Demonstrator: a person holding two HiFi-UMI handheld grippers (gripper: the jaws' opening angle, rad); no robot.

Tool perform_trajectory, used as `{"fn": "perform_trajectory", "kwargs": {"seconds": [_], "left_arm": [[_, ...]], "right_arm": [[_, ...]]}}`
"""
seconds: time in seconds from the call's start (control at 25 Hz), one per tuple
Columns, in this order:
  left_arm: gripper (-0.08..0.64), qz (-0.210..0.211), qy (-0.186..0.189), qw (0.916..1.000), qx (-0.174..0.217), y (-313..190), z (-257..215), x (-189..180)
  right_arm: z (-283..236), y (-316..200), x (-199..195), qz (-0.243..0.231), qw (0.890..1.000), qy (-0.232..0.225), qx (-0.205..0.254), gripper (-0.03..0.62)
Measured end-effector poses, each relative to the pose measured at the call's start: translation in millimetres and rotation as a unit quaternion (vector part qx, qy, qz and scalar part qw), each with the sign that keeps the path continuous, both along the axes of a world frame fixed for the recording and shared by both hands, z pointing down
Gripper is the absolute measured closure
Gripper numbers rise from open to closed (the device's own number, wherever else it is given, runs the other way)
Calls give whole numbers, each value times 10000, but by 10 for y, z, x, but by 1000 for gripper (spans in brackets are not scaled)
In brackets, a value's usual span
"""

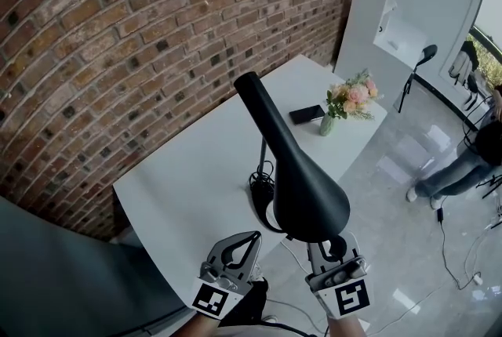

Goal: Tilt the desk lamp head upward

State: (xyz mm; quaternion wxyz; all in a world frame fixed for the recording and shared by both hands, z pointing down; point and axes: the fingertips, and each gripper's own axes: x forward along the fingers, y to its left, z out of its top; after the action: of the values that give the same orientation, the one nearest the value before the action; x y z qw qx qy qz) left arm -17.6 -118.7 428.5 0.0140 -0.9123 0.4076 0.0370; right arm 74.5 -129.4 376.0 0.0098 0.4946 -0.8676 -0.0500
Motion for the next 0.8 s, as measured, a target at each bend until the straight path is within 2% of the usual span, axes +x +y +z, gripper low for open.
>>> {"fn": "perform_trajectory", "kwargs": {"seconds": [0.8], "left_arm": [[554,47,42,9999,100,105,-93,25]], "right_arm": [[-186,73,77,144,9998,4,127,580]]}}
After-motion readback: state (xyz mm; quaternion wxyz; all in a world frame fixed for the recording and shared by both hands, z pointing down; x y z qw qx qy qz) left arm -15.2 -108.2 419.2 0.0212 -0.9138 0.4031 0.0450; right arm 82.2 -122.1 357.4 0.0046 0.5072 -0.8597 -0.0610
